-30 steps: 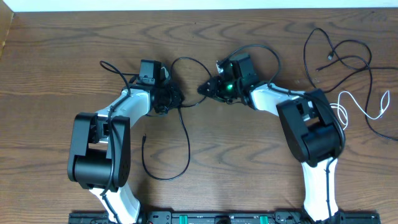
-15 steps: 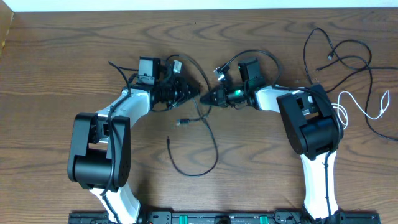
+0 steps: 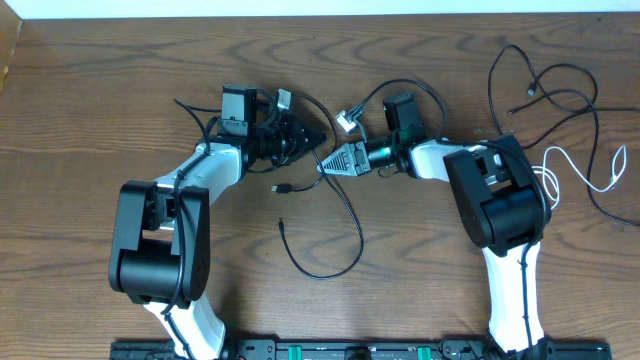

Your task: Untangle cables

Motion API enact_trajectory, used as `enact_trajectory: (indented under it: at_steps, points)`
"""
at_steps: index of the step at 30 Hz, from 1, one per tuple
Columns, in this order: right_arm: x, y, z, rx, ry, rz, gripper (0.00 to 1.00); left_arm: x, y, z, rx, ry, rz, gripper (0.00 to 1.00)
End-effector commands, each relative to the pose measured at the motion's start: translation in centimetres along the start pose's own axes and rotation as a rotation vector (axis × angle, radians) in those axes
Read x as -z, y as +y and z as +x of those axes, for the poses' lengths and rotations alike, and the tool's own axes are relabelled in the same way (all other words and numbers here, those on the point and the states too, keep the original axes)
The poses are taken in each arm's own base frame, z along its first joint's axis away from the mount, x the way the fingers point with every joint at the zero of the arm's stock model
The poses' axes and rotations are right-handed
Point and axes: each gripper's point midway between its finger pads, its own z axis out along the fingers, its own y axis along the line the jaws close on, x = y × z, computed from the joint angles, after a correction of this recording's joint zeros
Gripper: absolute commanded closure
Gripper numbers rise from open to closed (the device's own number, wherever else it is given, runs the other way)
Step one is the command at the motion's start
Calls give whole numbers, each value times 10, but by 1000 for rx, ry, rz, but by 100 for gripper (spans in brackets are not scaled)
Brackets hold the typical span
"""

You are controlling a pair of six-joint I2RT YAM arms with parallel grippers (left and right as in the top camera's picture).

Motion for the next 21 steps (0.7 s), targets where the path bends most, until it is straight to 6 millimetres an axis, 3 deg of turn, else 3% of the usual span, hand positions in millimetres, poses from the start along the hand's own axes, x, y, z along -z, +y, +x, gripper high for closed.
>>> enact_trajectory:
  at_steps: [1, 7, 14, 21]
  points:
    - [14, -8, 3, -19, -12, -20, 78, 1, -6, 3, 12, 34, 42, 90]
    - [33, 1, 3, 17, -14, -94, 77, 9, -3, -5, 58, 16, 48, 92]
    - [16, 6, 10, 20, 24, -107, 74, 8, 0, -7, 62, 5, 35, 92]
    - [-1, 12, 18, 27, 64, -122, 62, 8, 0, -5, 75, 8, 32, 92]
